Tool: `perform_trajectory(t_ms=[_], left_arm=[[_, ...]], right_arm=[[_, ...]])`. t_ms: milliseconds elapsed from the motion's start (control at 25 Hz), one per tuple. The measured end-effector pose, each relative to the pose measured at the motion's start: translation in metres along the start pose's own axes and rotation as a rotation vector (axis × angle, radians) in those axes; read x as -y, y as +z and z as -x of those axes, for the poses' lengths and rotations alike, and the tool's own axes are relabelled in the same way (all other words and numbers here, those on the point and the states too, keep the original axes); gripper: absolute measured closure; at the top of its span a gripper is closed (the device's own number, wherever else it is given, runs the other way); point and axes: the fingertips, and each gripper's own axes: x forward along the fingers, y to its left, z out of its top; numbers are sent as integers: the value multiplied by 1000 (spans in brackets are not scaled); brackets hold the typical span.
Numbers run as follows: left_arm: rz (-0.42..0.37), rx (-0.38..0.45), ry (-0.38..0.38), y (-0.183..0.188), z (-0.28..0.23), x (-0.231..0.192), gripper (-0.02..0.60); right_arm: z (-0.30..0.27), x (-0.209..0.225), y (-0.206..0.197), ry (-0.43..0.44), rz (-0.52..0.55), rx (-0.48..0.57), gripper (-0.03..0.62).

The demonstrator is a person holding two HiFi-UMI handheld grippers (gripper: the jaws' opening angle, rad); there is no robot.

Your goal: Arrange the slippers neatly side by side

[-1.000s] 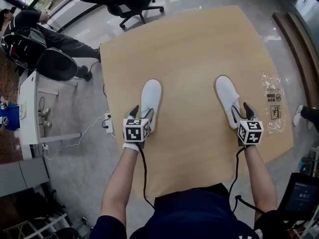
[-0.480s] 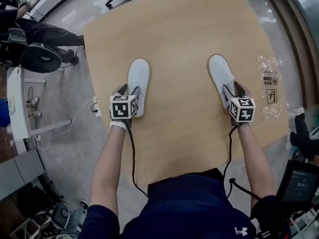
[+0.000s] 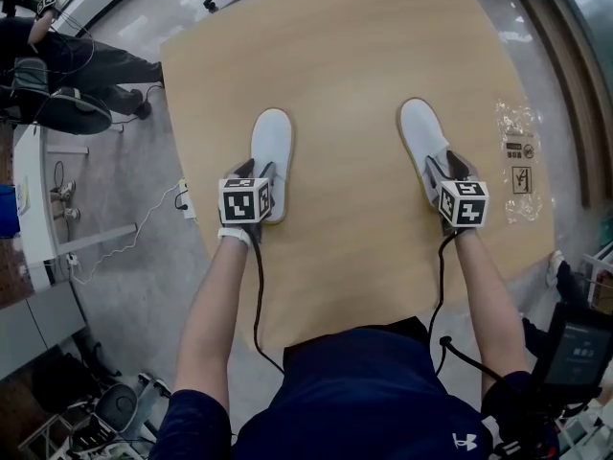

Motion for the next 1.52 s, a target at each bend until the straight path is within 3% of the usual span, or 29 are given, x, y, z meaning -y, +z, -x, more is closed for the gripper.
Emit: perform_trajectory(t_ms=[960, 1520], left_arm=[[70, -3, -27, -41, 14, 85, 393], [132, -16, -43, -67, 31, 124, 394]], right_arm=[[14, -73, -30, 38, 10, -62, 364], [32, -119, -46, 35, -62, -95, 367]])
